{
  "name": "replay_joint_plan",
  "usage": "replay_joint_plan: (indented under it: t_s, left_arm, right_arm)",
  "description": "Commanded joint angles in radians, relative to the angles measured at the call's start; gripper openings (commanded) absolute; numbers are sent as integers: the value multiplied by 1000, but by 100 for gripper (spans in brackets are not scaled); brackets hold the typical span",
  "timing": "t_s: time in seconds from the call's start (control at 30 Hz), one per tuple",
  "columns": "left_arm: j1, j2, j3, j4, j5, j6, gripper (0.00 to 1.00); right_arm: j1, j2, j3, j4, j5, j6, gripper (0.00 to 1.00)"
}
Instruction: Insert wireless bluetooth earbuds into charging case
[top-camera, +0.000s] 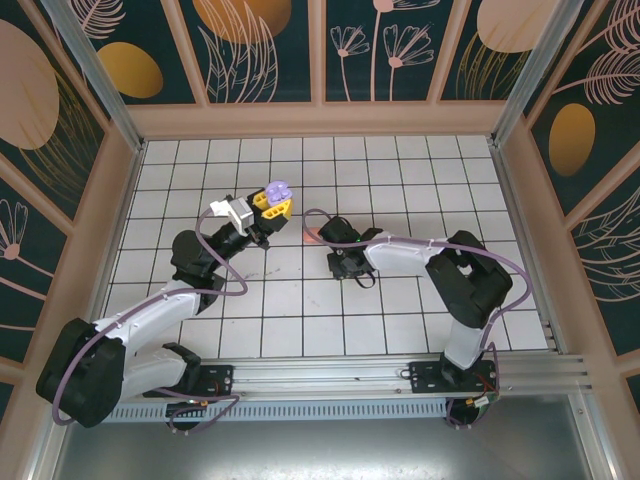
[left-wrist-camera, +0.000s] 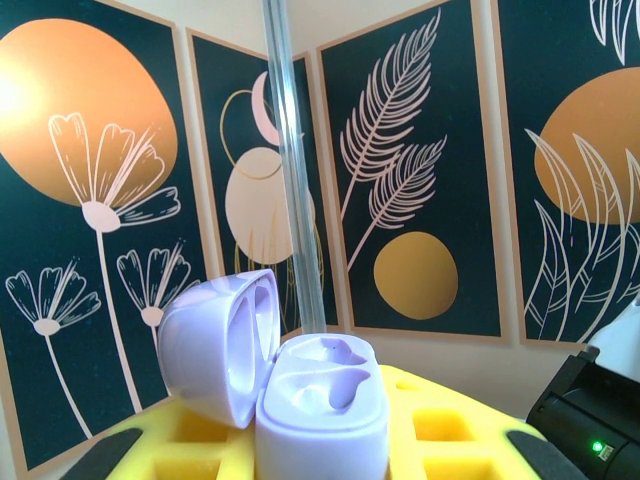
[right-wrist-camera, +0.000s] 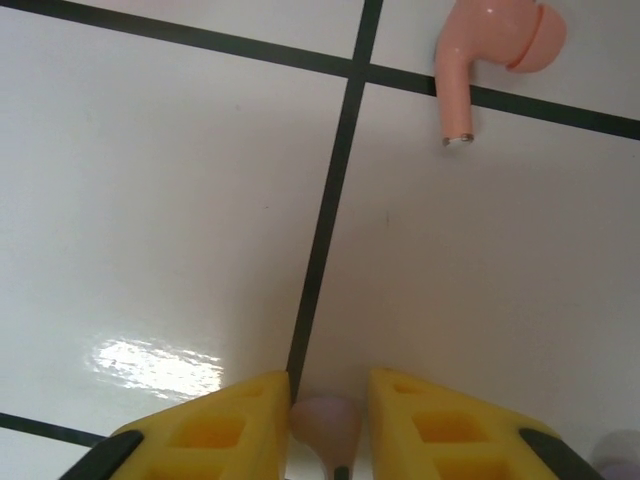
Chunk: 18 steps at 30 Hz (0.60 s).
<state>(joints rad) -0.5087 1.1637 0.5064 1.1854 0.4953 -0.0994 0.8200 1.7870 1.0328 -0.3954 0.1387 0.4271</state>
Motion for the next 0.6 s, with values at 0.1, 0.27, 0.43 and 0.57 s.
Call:
replay_joint_plan:
  t_s: [0.1,0.27,0.43,0.57]
  left_arm:
    - [1,-18,-2,22,-4,-5,0]
    - [1,-20,-2,22,-4,-2,0]
    - [1,-22,-2,19,0,7,0]
    - [1,-24,-3,13,5,27,0]
  right_arm:
    - [20,19,19,-13,3,21,22]
    - [22,-11,21,-19,13,27,18]
    - [22,-86,28,-36,47,36,18]
    - [22,-165,40,-53,74,38,18]
